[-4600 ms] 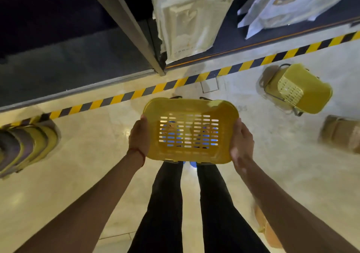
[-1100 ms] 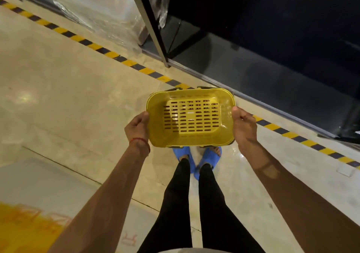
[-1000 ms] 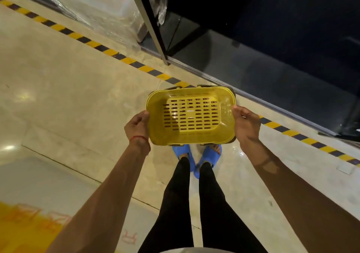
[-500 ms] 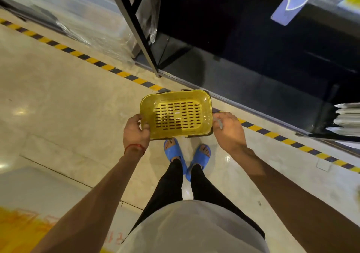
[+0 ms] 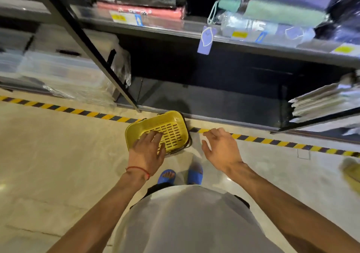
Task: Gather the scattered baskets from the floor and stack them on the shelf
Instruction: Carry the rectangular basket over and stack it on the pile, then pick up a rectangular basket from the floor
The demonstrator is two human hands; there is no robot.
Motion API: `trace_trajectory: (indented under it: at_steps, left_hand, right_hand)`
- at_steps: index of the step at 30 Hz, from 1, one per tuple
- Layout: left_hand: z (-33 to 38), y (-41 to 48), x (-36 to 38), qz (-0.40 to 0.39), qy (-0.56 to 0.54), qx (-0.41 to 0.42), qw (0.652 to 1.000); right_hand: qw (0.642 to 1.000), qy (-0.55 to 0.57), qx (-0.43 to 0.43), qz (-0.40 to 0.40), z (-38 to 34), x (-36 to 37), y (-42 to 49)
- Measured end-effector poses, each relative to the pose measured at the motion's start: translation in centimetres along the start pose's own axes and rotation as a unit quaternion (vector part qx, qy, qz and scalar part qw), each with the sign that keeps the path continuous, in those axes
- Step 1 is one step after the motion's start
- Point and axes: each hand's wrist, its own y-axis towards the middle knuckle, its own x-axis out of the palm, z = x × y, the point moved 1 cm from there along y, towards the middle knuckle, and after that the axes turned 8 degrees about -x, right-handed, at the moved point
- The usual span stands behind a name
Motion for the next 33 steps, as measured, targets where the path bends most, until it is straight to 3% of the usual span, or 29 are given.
trace_trajectory:
  at_steps: [7,19,27,33]
  left_hand:
    - [2.4,3.6,-2.5,-0.013,0.039,0.181,0.983]
    - [17.3,2.4,-4.5,-0.022,0.094,0.471,0.877]
    - [31.1,-6.0,0.0,-0.031,0.128,0.594,0.794]
    - [41.4,-14.2,5.0,-0.037,0.152,0.635,0.757]
  right_hand:
    - [0.98,-0.028,0.18,0.083,-0.5,-2.0,-5.7]
    - [0.896,-0.036,0.408,0.173,-1.6,-1.7,-20.6]
    - [0.831,-0.025,0.52,0.194,1.2,-0.7,-32.7]
    - [0.794,-0.01,0.569,0.213,6.3,0.8,-43.9]
